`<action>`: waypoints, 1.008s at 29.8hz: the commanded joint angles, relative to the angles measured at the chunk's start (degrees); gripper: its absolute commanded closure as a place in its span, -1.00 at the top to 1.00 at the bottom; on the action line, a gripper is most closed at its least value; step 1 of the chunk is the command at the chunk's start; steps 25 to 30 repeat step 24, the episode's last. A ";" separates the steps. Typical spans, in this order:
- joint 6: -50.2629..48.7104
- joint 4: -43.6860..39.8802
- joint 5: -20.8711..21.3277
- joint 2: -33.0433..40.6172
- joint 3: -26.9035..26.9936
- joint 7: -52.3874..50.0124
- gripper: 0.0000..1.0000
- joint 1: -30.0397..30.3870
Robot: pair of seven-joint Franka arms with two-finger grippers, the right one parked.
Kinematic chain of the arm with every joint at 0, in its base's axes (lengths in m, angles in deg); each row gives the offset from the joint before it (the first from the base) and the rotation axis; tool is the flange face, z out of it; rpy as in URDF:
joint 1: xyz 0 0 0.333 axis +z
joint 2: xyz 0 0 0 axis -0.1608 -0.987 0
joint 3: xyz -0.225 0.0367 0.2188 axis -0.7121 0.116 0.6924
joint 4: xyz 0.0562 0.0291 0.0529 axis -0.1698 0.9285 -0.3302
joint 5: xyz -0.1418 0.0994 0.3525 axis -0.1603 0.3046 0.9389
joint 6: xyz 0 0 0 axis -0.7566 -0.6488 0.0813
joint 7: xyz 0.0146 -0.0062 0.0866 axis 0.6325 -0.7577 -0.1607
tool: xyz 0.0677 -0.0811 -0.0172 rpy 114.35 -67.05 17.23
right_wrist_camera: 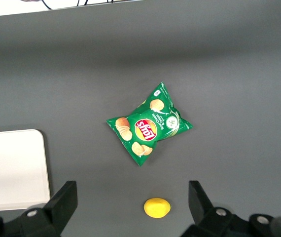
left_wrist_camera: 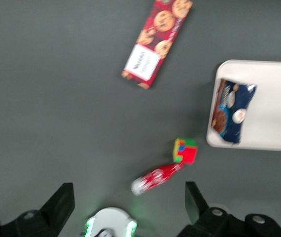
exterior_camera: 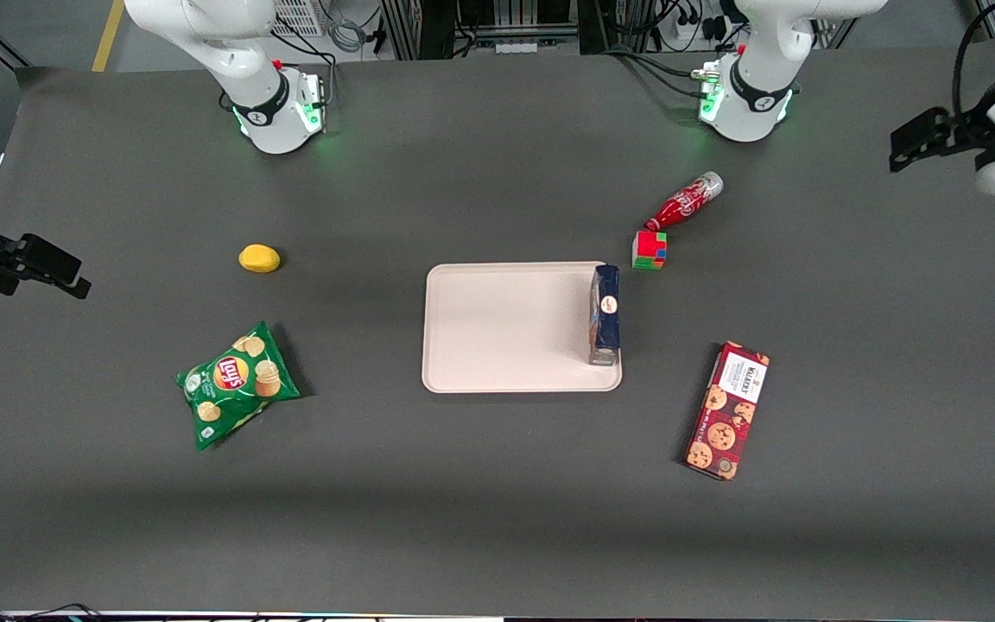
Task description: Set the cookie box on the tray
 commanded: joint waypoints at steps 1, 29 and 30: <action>10.57 16.66 0.88 9.24 2.57 2.48 1.00 -0.83; 11.02 15.10 0.80 10.74 3.10 3.10 1.00 -0.74; 11.02 15.10 0.80 10.74 3.10 3.10 1.00 -0.74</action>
